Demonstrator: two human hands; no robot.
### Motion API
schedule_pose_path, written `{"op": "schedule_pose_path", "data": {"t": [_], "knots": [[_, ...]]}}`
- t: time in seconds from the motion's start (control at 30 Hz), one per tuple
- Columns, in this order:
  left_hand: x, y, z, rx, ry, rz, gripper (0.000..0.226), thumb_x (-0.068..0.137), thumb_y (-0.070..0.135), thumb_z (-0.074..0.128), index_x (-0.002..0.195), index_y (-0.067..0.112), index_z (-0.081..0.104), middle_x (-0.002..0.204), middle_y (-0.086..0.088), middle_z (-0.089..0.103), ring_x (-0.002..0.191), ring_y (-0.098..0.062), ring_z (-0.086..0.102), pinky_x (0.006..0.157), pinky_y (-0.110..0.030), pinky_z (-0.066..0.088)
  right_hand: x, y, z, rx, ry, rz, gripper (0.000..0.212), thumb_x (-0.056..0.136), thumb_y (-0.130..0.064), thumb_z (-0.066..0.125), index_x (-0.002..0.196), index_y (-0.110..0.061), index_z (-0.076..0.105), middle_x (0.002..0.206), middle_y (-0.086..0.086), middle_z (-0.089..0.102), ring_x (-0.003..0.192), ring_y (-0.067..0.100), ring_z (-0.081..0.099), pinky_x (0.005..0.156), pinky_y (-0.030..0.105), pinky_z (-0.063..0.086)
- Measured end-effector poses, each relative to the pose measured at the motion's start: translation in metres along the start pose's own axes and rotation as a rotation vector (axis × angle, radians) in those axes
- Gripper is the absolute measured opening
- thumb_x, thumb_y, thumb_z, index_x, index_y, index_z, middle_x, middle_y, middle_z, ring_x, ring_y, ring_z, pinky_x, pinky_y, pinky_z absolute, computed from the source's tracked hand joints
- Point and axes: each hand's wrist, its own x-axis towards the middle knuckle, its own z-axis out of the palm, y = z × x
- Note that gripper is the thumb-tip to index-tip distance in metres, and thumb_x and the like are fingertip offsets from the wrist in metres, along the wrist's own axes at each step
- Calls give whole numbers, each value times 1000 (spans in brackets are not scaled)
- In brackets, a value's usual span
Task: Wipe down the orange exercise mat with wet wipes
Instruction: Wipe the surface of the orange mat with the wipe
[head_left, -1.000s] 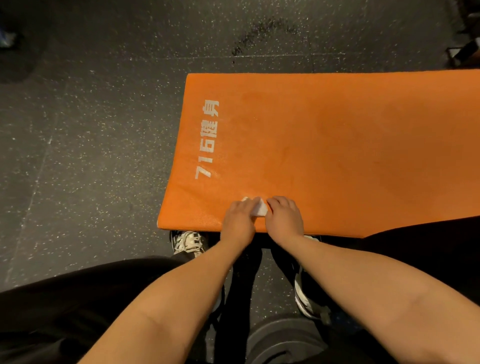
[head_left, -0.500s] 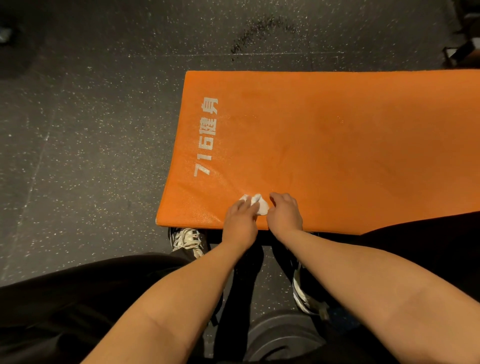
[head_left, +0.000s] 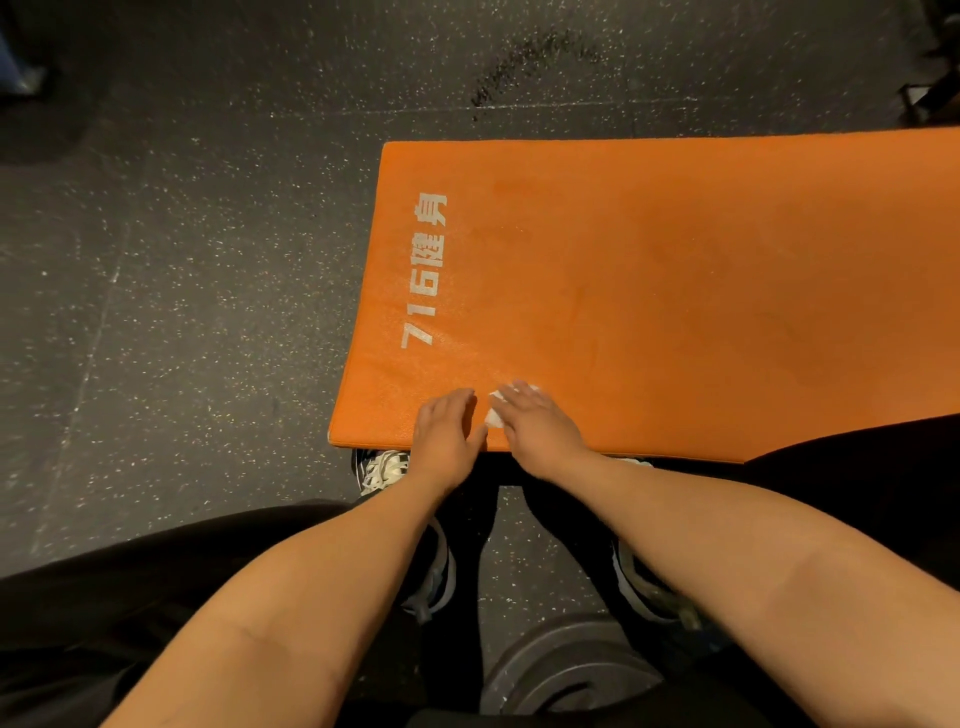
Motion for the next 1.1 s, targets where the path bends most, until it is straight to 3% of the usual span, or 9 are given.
{"op": "schedule_pose_path", "data": {"t": [0.1,0.17,0.4,0.53,0.63,0.73,0.83,0.93,1.1], "knots": [[-5,-1,-2,18,-55,3,61,99,32,56,155,19,34,161,1,32,148,-25,19,123,-42,18,-3,27,-7,-26,100,245,58,104,-8,36,160,-14,22,169,8,14,156,27,3,127,40,2],[-6,1,-3,43,-76,5,62,97,32,56,154,23,35,163,2,27,150,-27,15,124,-45,15,-8,31,-6,-12,117,303,57,105,-9,36,160,-14,22,169,10,14,156,28,3,127,40,3],[-12,14,6,177,-109,-2,60,99,26,48,156,22,29,168,-5,13,153,-27,6,124,-50,3,-31,-9,11,67,38,-54,53,109,-19,34,160,-20,26,169,1,16,156,18,4,123,30,-1],[-14,22,5,202,-97,-28,59,100,26,44,156,21,27,168,-6,11,153,-28,5,124,-48,2,-28,17,0,52,97,94,53,108,-16,34,160,-15,24,169,6,10,157,21,2,125,32,-1],[-12,26,5,240,-125,-41,59,100,27,43,156,25,27,168,-8,9,153,-30,4,124,-49,2,-29,20,-2,111,161,286,57,105,-11,39,160,-11,24,169,10,3,156,26,0,126,36,11],[-10,29,6,258,-133,-55,56,100,27,40,155,29,28,167,-9,10,152,-32,5,123,-51,3,-33,-4,3,159,145,231,57,101,-9,47,156,-13,32,165,11,11,153,32,15,117,39,33],[-11,32,6,238,-93,-68,53,102,27,36,154,29,30,166,-9,15,150,-32,10,122,-49,5,-32,-19,9,151,52,14,53,106,-15,41,158,-17,30,166,4,21,156,21,4,121,33,21],[-10,32,6,257,-73,-75,52,102,28,36,154,30,30,166,-5,15,149,-31,13,122,-47,7,-24,-1,1,148,23,-40,51,108,-19,38,158,-20,33,167,-4,24,156,14,3,122,29,15],[-1,34,2,303,-103,-108,54,103,32,35,156,33,27,168,3,11,147,-32,14,118,-48,12,0,32,-11,150,120,334,58,104,-9,36,161,-12,22,170,4,5,156,21,-5,124,31,5]]}}
